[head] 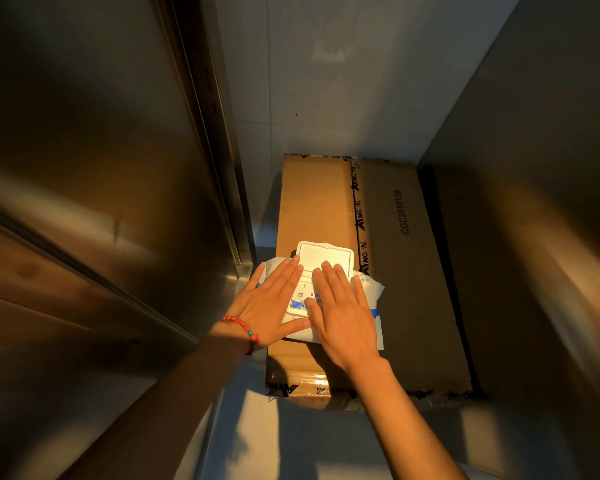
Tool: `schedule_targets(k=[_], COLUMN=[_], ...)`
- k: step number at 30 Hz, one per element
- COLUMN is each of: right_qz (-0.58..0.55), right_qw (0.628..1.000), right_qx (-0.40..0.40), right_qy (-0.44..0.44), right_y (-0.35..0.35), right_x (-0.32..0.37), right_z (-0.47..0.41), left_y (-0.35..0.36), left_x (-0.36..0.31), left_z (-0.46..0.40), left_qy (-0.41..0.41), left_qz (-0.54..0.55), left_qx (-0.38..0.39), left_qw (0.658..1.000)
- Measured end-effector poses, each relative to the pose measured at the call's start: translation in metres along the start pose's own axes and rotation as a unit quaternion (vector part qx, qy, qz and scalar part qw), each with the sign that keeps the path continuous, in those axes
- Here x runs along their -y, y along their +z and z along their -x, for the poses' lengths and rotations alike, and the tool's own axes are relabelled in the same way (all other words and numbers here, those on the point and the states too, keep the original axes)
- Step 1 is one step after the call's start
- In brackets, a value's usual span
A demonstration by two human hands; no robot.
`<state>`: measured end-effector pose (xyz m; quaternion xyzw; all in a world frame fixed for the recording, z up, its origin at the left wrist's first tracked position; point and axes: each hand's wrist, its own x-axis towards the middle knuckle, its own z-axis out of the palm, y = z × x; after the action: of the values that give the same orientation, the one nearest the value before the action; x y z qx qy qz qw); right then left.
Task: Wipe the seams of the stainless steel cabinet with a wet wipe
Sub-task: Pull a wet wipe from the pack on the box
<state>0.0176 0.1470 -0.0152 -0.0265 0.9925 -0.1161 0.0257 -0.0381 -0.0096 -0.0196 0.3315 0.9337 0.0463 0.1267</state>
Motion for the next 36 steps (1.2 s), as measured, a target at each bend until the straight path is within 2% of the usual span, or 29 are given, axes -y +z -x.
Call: schedule_targets(k=[8,16,22,36], right_qz=[-0.014,0.001,-0.009,0.041], right_qw=[0.997,0.995,0.993,0.993], right_qx=[-0.040,-0.029,-0.061,-0.087], right_qy=[-0.072,-0.090,-0.104,-0.065], right_y=[-0.012,-0.013,-0.015,-0.020], right_x=[0.007,0.007,0.005,0.014], right_z=[-0.002,-0.010,-0.010,-0.008], left_y=[-0.002,0.000,0.001,0.003], left_x=[-0.004,-0.005,-0.005,-0.005], left_z=[0.000,0.000,0.000,0.000], left_qy=[-0.015,-0.017,-0.016,-0.024], left_qz=[-0.013,-0.024,-0.009,-0.025], left_qx=[0.005,-0.006,-0.015,-0.001], left_qw=[1.000,1.000,1.000,0.999])
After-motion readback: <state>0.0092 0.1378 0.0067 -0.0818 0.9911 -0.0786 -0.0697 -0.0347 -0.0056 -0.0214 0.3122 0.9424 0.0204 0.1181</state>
